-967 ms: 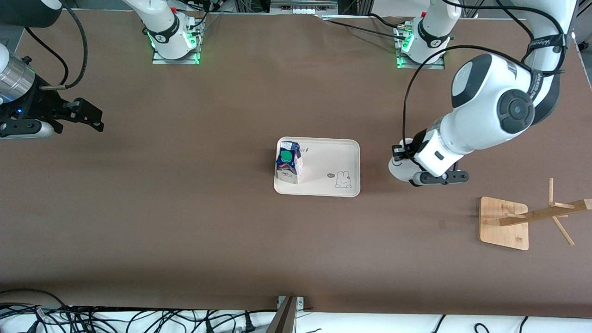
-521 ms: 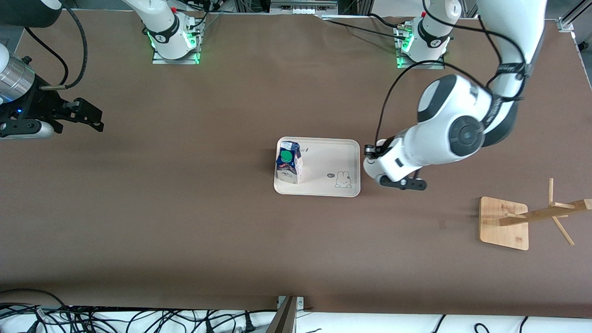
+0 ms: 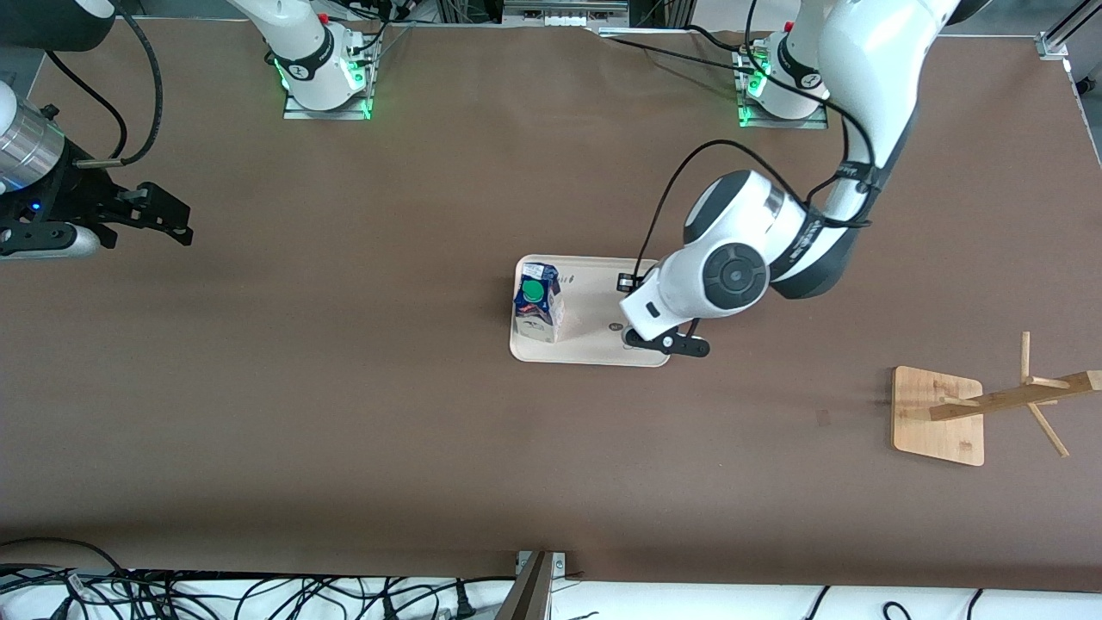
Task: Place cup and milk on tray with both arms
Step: 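Carry the white mug with the left gripper over the tray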
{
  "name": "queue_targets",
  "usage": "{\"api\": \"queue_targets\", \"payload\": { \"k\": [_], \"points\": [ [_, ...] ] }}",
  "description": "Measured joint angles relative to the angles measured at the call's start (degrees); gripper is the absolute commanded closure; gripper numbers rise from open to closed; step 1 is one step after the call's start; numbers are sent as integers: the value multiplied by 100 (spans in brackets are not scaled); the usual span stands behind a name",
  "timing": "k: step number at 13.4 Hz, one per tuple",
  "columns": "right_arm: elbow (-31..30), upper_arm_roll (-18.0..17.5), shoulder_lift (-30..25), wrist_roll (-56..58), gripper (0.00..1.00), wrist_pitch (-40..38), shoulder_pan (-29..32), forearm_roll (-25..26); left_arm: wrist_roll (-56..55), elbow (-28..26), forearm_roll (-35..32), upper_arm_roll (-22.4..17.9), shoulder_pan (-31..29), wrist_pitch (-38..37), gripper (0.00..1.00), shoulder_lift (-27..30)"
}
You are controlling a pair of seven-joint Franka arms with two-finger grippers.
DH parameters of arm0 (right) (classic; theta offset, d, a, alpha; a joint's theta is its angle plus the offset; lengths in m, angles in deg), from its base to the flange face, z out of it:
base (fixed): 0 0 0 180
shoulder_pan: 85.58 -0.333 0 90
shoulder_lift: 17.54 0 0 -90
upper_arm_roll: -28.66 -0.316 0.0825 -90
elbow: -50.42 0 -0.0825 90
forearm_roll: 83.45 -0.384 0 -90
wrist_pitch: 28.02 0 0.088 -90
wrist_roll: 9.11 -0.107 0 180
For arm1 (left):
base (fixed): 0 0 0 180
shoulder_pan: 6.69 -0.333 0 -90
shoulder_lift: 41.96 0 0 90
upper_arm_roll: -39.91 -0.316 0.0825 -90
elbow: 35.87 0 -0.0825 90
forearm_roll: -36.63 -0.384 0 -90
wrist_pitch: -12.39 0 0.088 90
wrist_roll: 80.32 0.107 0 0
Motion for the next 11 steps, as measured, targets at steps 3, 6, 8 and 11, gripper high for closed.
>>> {"api": "queue_targets", "payload": {
  "k": [3,6,8,11],
  "points": [
    [0,0,0,0,0,0,0,0,-358,9,-1,-413,575,2,100,-224],
    [0,1,0,0,0,0,0,0,-510,11,-2,-640,899,4,100,-344],
    [0,1,0,0,0,0,0,0,-516,11,1,-681,893,4,100,-425],
    [0,1,0,0,0,-1,0,0,-548,12,202,-703,871,3,100,-621]
  ]
}}
